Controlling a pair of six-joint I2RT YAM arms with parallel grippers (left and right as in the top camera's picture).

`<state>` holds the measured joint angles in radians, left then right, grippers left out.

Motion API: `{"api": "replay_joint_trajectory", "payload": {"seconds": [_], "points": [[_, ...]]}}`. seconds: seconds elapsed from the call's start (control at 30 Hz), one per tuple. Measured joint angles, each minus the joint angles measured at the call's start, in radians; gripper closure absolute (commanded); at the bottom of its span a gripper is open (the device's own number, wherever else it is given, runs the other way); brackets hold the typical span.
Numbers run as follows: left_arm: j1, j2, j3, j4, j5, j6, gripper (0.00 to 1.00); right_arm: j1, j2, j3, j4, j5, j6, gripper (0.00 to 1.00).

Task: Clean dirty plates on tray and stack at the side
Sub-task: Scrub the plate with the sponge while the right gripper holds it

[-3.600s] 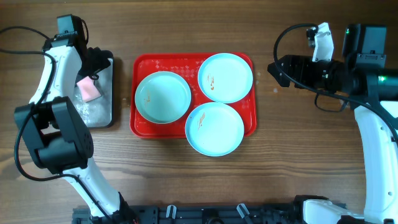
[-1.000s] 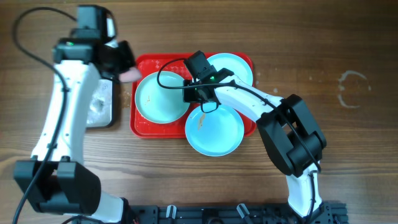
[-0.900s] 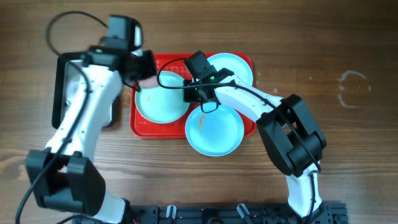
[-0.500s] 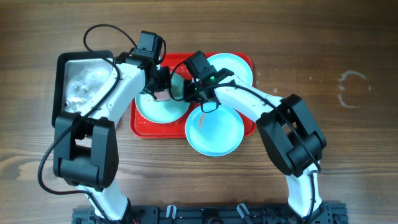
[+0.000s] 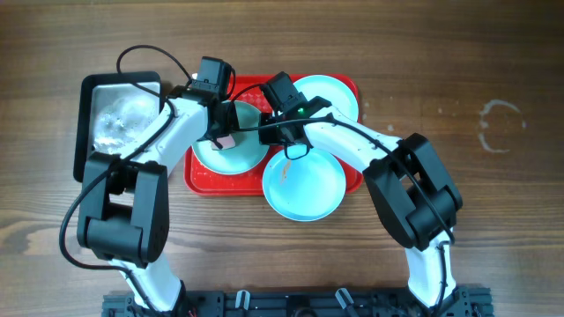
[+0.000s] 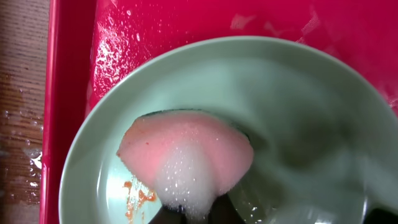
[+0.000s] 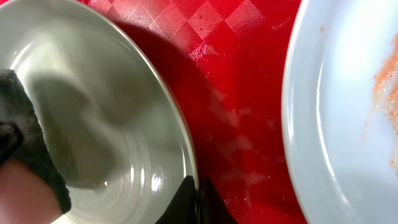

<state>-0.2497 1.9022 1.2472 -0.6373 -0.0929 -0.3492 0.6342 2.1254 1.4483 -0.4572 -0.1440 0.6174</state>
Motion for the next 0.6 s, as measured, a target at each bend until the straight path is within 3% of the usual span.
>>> {"api": "replay_joint_trajectory", "payload": {"seconds": [0.17, 0.6], "points": [[-0.011, 0.002, -0.066, 0.081, -0.079, 0.015, 0.96, 0.003, 0.001, 0.0, 0.001, -0.001, 0.0, 0.96], [-0.052, -0.002, -0.045, -0.003, -0.332, 0.023, 0.96, 0.005, 0.001, 0.0, 0.005, -0.004, 0.0, 0.96]]}}
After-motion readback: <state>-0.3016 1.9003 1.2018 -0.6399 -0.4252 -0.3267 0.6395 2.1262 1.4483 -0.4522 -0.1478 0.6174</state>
